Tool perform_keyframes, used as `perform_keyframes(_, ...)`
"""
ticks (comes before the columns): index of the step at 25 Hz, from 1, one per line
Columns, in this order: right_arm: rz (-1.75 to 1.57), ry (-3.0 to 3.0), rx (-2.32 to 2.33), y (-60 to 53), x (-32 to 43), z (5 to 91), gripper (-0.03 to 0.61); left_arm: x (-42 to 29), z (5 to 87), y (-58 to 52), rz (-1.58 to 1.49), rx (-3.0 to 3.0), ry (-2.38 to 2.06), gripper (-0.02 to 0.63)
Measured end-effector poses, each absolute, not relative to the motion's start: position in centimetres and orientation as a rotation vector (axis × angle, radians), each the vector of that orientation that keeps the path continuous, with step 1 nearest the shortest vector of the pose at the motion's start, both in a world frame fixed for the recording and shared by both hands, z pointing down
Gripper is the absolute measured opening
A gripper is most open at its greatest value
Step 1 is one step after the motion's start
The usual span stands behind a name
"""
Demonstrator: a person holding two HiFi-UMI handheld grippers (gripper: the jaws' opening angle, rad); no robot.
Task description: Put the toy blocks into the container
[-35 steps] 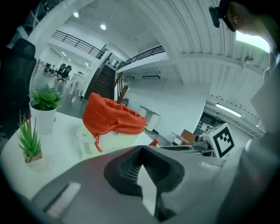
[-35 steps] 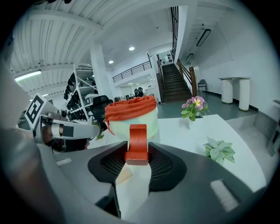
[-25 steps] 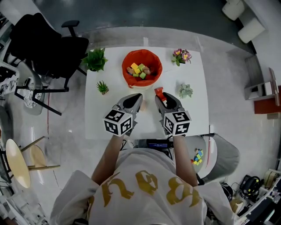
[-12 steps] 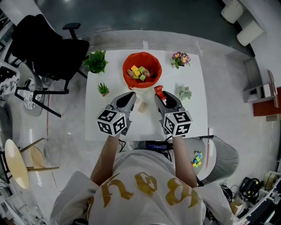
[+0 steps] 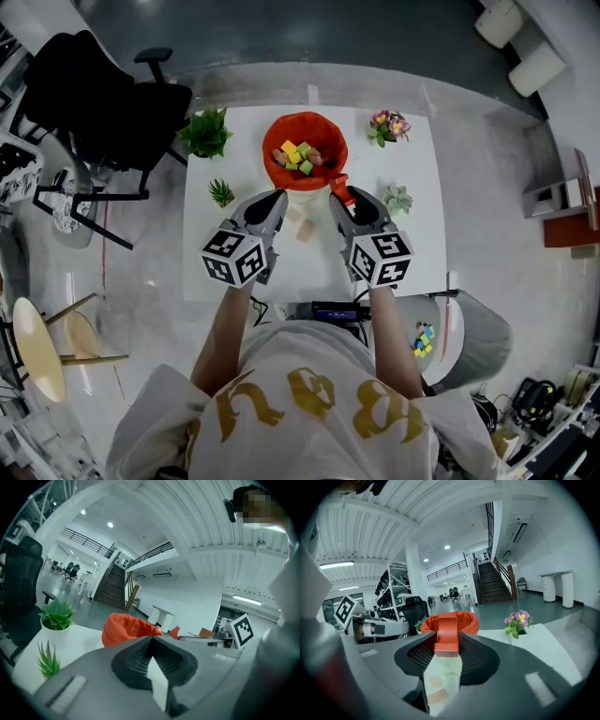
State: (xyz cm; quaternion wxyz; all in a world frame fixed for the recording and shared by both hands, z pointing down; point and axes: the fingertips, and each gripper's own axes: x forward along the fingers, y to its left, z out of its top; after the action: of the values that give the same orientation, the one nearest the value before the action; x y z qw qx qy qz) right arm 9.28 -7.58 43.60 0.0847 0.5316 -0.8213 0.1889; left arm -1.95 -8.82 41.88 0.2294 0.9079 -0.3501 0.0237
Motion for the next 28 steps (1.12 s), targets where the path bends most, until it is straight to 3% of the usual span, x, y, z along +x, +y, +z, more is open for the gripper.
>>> perform_keyframes(28,0.46,-2.465,1.543,-13.6,8.3,42.1,0.175,-2.5,40.9,-14.3,-0.057,2.432,-0.983,0.0)
